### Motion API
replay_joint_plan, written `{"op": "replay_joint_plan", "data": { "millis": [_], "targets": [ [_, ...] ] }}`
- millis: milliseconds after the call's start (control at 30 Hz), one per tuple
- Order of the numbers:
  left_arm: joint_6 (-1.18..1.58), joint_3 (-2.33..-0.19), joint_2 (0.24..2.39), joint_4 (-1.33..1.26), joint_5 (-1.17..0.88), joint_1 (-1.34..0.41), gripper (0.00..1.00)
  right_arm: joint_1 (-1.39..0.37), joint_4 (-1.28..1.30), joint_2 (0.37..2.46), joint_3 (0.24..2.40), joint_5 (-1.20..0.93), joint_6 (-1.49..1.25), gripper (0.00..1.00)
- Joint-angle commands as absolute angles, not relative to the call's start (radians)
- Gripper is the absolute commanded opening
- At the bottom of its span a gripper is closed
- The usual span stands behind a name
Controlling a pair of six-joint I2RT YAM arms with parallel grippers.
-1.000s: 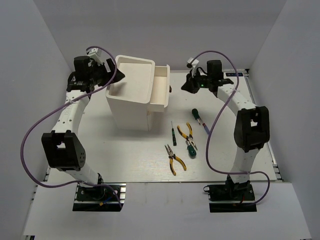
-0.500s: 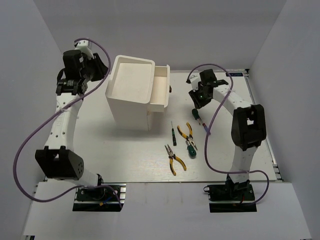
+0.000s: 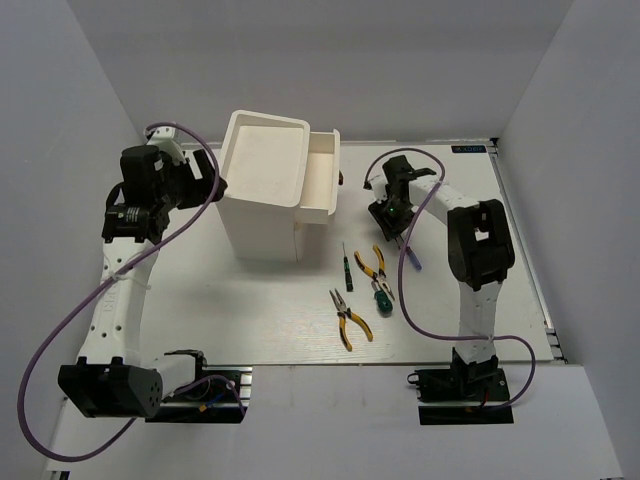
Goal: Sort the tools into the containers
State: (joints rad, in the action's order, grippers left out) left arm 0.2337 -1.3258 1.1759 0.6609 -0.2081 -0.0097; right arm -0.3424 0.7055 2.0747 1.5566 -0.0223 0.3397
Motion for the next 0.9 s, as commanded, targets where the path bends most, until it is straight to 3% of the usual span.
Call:
{"op": "replay_joint_plan", "data": {
  "millis": [0, 67, 133, 167, 200, 233, 333, 400, 600, 867],
  "targets": [
    [0.242, -1.319, 1.135, 0.678, -0.238, -0.014, 0.91, -0.357, 0.709, 2.095, 1.571, -0.009, 0.311, 0.5],
    [0.253, -1.307, 1.126, 0.669, -0.268, -0.014, 0.89, -0.362, 0.695, 2.1, 1.562, -0.011, 0.304, 0.45],
    [0.279, -1.293, 1.126, 0.658, -0.319, -0.014, 0.85, -0.364, 0.677, 2.1, 1.554, -0.006, 0.285, 0.29],
    [0.303, -1.276, 1.115, 0.635, -0.343, -0.014, 0.8, -0.362, 0.676, 2.1, 1.554, -0.005, 0.282, 0.22],
    [0.316, -1.252, 1.115, 0.618, -0.404, -0.014, 0.67, -0.361, 0.68, 2.091, 1.555, -0.006, 0.281, 0.05],
    [0.327, -1.241, 1.115, 0.605, -0.429, -0.014, 0.6, -0.359, 0.681, 2.073, 1.558, -0.008, 0.279, 0.0],
    [0.347, -1.221, 1.095, 0.574, -0.507, -0.034, 0.41, -0.353, 0.701, 1.987, 1.56, -0.032, 0.294, 0.0],
    [0.347, -1.212, 1.095, 0.574, -0.538, -0.044, 0.38, -0.348, 0.713, 1.944, 1.571, -0.07, 0.325, 0.0],
    [0.327, -1.233, 1.095, 0.586, -0.565, -0.097, 0.41, -0.347, 0.698, 1.772, 1.701, -0.129, 0.397, 0.0],
    [0.336, -1.223, 1.077, 0.598, -0.565, -0.152, 0.53, -0.397, 0.75, 1.888, 2.113, -0.359, 0.227, 0.0]
  ]
}}
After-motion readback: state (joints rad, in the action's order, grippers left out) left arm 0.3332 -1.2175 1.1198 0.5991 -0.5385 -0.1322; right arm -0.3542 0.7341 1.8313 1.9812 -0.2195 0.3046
